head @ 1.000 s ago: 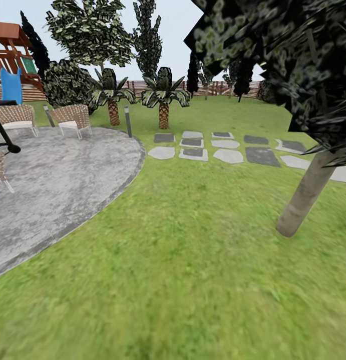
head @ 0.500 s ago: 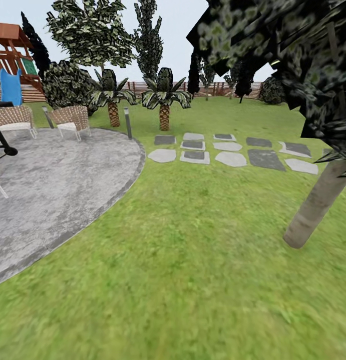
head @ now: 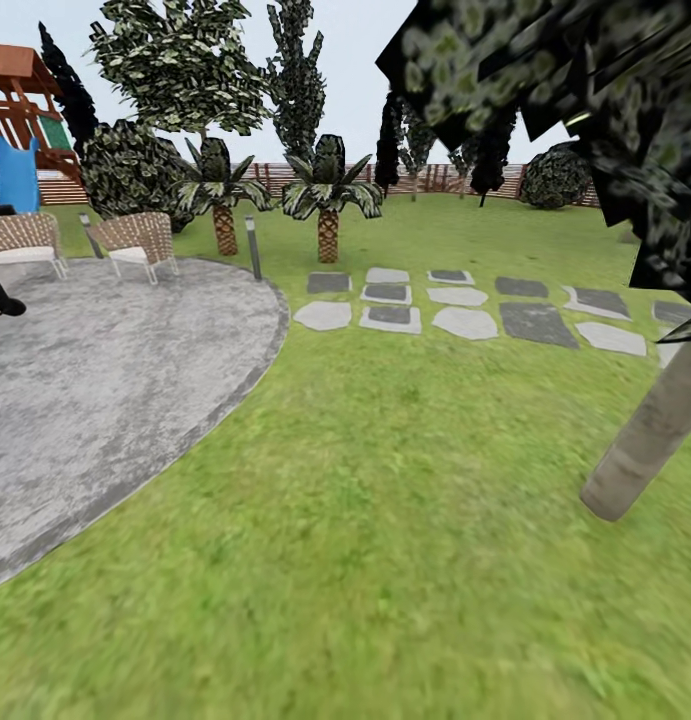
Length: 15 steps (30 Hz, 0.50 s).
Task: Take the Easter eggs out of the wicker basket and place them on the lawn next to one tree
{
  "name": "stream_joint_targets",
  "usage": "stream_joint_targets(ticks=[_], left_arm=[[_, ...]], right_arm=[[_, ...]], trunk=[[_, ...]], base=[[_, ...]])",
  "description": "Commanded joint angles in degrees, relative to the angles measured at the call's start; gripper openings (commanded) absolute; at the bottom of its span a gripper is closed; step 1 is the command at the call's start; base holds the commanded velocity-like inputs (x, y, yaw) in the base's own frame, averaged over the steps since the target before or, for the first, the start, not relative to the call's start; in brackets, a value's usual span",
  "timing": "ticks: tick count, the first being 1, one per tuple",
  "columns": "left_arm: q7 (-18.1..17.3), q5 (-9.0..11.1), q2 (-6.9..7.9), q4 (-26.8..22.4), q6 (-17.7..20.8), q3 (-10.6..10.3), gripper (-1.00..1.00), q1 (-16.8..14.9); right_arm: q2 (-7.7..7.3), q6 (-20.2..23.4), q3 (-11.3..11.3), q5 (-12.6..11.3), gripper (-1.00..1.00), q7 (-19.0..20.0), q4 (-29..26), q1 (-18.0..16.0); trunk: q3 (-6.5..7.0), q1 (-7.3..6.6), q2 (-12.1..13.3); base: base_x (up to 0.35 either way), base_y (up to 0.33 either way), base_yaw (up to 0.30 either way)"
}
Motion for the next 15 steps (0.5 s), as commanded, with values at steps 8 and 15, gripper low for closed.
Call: stream_joint_targets(ticks=[8,15], left_arm=[[-0.04,0.04,0.06,-0.02,-0.07,0.51,1.00,-0.02],[-0.04,0.04,0.14,-0.04,-0.07,2.28,1.00,-0.02]], right_arm=[[0.13,-0.19,-0.03,-0.05,1.00,-0.02,0.05,-0.03],[0.06,-0.19,0.01,0.04,1.00,-0.02,0.05,-0.03]], trunk=[[-0.05,0.03,-0.02],[-0.05,0.03,-0.02]], base=[[0.325,0.000,0.000],[0.325,0.000,0.000]])
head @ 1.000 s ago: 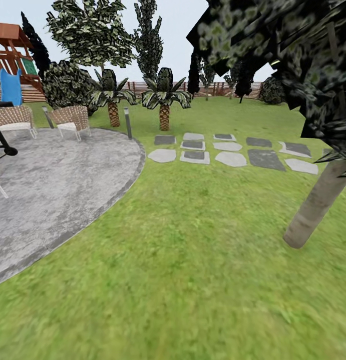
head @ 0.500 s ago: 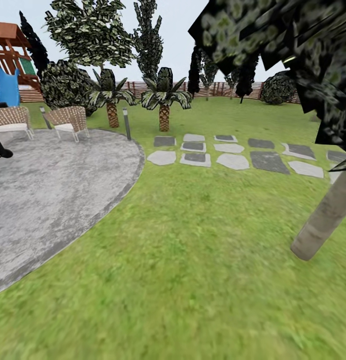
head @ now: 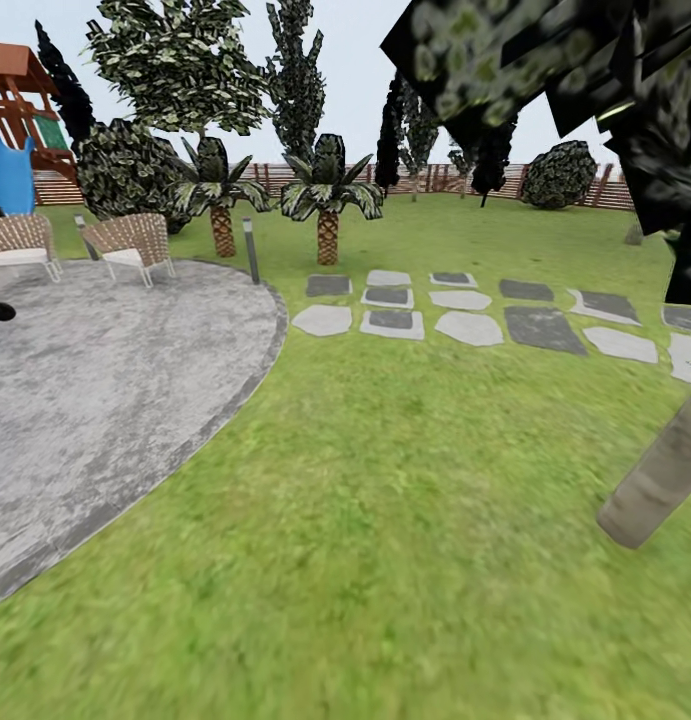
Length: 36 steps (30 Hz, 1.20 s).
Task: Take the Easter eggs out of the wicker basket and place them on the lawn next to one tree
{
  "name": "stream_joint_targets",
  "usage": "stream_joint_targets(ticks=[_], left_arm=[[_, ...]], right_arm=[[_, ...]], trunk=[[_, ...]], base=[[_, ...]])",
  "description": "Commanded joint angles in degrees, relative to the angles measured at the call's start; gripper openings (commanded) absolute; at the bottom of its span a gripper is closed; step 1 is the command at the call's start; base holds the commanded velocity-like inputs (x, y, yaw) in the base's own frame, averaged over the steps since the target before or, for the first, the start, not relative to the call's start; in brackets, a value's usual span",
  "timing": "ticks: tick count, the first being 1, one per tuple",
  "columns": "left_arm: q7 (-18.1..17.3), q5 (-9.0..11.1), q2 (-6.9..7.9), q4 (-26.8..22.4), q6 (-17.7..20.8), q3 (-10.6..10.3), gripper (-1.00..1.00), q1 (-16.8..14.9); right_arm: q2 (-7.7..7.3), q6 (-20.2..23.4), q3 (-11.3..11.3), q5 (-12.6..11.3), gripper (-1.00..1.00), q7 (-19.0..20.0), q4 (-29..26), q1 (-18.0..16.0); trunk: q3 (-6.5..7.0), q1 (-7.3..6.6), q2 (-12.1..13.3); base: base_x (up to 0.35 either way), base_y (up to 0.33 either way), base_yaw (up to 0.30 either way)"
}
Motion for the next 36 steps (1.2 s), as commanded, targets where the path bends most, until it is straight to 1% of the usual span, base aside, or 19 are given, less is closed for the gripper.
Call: stream_joint_targets(ticks=[1,5,36], left_arm=[[-0.04,0.04,-0.02,-0.01,-0.08,0.62,1.00,-0.02],[-0.04,0.04,-0.02,-0.03,-0.08,0.95,1.00,-0.02],[-0.04,0.04,0.01,-0.03,-0.10,1.09,1.00,-0.02]], right_arm=[[-0.01,-0.19,0.01,-0.02,1.00,-0.02,0.05,-0.03],[0.05,-0.19,0.00,-0.04,1.00,-0.02,0.05,-0.03],[0.07,-0.19,0.00,-0.05,1.00,-0.02,0.05,-0.03]], trunk=[[-0.05,0.03,-0.02],[-0.05,0.03,-0.02],[-0.05,0.03,-0.02]], base=[[0.325,0.000,0.000],[0.325,0.000,0.000],[0.325,0.000,0.000]])
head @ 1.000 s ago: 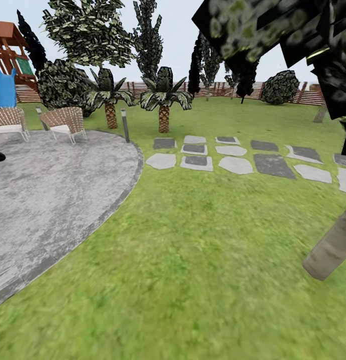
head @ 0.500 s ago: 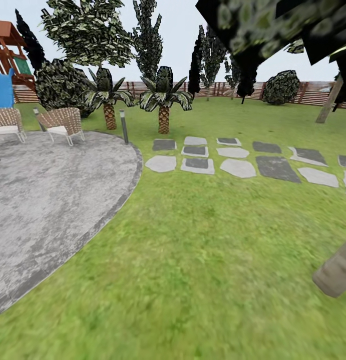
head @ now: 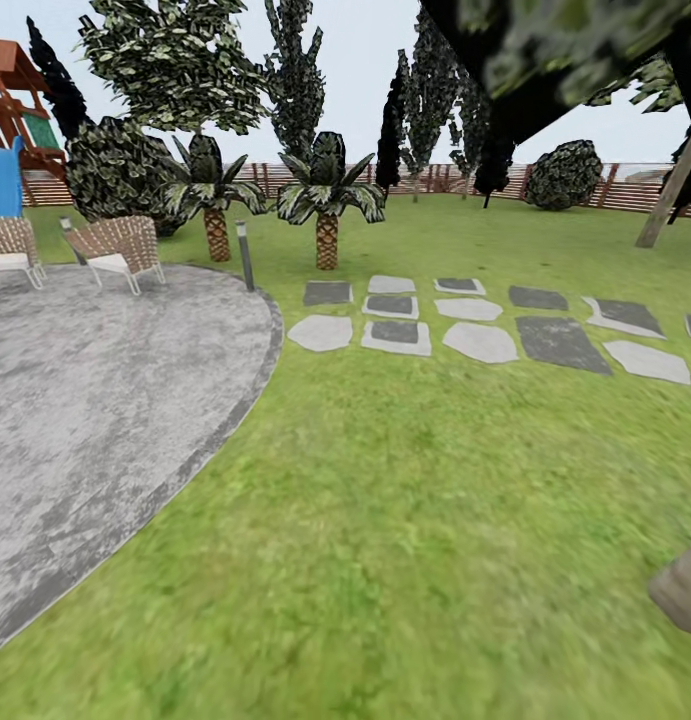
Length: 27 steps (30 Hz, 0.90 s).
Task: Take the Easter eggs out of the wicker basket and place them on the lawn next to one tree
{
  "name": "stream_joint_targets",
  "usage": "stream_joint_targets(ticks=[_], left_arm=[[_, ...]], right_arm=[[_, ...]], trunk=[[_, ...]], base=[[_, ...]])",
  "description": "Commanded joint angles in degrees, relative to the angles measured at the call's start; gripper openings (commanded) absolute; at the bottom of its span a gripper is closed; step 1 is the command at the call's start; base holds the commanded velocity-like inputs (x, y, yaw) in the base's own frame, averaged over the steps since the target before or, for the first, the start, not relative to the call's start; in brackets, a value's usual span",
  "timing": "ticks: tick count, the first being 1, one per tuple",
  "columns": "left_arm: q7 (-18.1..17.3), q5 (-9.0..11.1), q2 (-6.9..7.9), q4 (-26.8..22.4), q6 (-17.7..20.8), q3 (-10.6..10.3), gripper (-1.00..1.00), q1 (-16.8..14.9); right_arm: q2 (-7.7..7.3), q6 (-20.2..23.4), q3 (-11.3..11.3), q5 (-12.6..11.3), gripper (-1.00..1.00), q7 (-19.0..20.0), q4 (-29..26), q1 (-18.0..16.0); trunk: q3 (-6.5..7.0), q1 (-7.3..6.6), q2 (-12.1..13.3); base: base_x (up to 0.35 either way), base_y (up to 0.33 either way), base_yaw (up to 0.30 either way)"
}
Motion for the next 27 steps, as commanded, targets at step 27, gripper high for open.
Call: stream_joint_targets(ticks=[27], left_arm=[[-0.01,0.02,-0.13,0.08,-0.11,0.32,1.00,-0.02]], right_arm=[[0.22,-0.19,-0.10,-0.14,1.00,-0.02,0.05,-0.03]], trunk=[[-0.05,0.03,-0.02]], base=[[0.325,0.000,0.000]])
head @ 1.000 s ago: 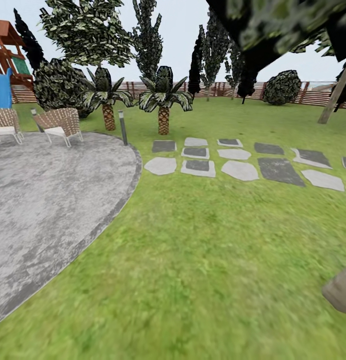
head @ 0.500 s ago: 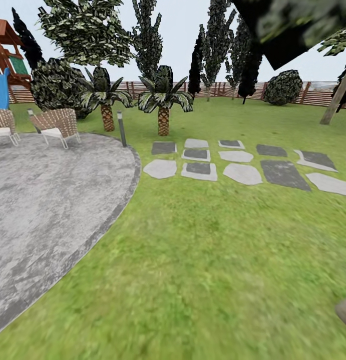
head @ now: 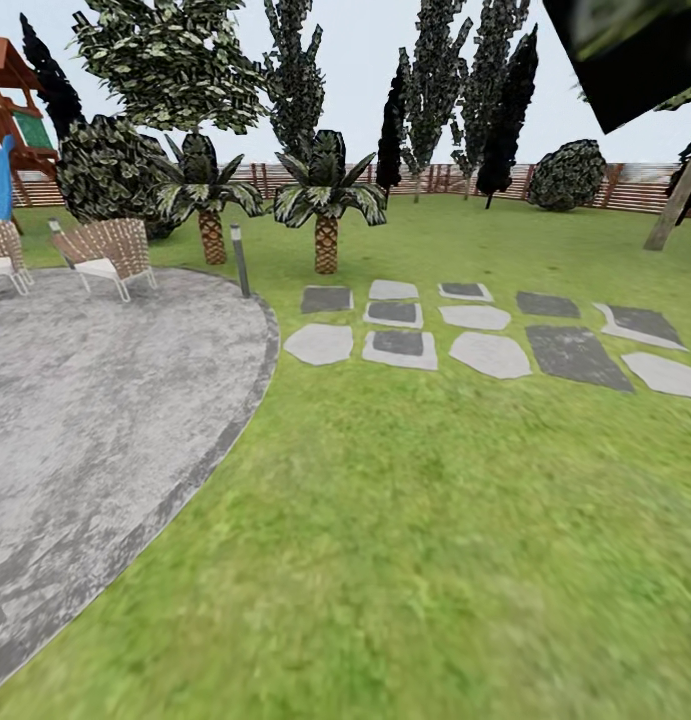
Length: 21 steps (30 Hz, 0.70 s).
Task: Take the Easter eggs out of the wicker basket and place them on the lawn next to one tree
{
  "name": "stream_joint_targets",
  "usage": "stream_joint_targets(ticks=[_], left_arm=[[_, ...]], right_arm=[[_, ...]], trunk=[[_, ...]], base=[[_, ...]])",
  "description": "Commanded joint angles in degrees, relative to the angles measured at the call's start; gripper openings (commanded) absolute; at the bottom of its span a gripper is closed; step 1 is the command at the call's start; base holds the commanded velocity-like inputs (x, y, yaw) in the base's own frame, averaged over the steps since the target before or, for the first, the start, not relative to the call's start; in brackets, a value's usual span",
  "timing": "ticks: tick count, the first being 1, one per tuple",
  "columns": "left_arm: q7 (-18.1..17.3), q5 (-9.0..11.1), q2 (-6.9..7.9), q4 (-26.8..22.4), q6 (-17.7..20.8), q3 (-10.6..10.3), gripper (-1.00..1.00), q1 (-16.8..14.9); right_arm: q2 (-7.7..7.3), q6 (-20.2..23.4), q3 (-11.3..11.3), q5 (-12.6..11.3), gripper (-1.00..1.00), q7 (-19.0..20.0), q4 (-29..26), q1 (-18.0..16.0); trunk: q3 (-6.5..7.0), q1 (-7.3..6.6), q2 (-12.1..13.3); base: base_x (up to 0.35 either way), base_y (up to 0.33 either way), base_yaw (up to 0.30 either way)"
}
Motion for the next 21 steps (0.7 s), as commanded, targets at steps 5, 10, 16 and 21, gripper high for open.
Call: stream_joint_targets(ticks=[5,10,16,21], left_arm=[[-0.06,-0.02,-0.04,0.02,-0.08,0.33,1.00,-0.02],[0.00,-0.03,-0.22,0.03,-0.09,0.26,1.00,-0.02],[0.01,0.05,-0.12,0.03,-0.09,0.38,1.00,-0.02],[0.01,0.06,-0.11,0.03,-0.09,0.37,1.00,-0.02]], right_arm=[[0.03,-0.13,0.08,0.05,1.00,0.18,0.07,-0.03],[0.21,-0.15,0.01,-0.06,1.00,0.30,0.57,-0.03],[1.63,-1.26,0.12,0.12,1.00,0.40,-1.57,-0.11],[1.90,-1.46,0.06,0.08,1.00,0.42,-1.70,-0.12]], trunk=[[-0.05,0.03,-0.02],[-0.05,0.03,-0.02],[-0.05,0.03,-0.02],[-0.05,0.03,-0.02]], base=[[0.325,0.000,0.000],[0.325,0.000,0.000],[0.325,0.000,0.000],[0.325,0.000,0.000]])
